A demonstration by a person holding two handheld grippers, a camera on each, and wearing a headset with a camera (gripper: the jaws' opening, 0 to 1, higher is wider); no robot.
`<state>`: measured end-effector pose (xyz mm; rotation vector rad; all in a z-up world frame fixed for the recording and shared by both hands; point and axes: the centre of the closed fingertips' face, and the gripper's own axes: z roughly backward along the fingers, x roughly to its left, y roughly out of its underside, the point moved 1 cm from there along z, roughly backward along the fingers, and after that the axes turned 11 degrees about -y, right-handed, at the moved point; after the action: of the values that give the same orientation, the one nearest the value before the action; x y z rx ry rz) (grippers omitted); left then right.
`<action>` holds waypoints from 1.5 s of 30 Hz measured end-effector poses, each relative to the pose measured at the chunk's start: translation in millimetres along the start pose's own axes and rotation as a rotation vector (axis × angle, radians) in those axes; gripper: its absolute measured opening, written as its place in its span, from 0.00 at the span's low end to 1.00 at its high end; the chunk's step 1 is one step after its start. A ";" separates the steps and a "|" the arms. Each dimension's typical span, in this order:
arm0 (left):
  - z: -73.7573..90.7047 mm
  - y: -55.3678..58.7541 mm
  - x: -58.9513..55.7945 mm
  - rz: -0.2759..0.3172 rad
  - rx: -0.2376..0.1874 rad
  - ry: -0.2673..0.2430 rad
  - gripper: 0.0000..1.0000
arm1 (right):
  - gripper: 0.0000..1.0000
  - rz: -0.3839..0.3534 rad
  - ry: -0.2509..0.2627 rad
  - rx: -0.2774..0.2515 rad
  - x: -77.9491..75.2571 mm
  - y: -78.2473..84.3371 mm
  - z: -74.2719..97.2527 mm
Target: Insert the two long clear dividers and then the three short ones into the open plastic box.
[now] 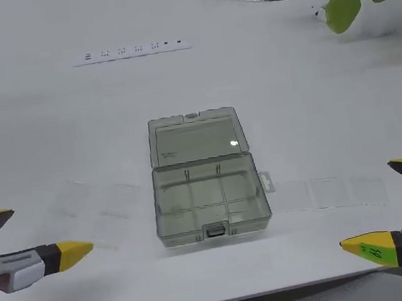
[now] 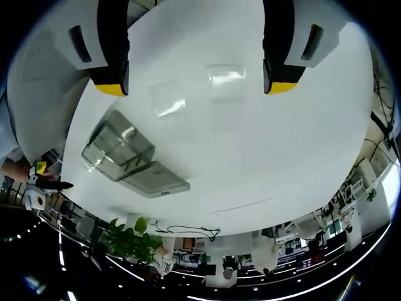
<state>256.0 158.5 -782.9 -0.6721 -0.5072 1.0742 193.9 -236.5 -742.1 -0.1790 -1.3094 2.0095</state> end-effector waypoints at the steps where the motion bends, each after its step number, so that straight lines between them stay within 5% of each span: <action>1: -2.1 0.7 3.4 0.001 0.011 -0.008 0.88 | 1.00 -0.003 0.000 0.000 -0.1 0.4 0.1; 10: -16.1 6.0 13.6 -0.010 0.080 -0.013 0.73 | 1.00 -0.014 -0.001 0.001 0.1 2.1 -1.0; 22: -35.5 23.5 30.4 -0.011 0.164 -0.081 0.55 | 1.00 -0.025 -0.007 0.005 1.2 4.6 -2.9; 35: -47.3 30.9 32.8 -0.061 0.198 -0.102 0.45 | 1.00 -0.035 -0.005 0.003 1.8 6.4 -3.8; 45: -52.5 26.2 35.6 -0.031 0.218 -0.107 0.40 | 1.00 -0.038 -0.001 -0.004 0.6 6.4 -2.5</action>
<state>289.0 186.3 -836.2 -0.4159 -0.4827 1.1211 191.5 -235.7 -748.5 -0.1542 -1.3077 1.9753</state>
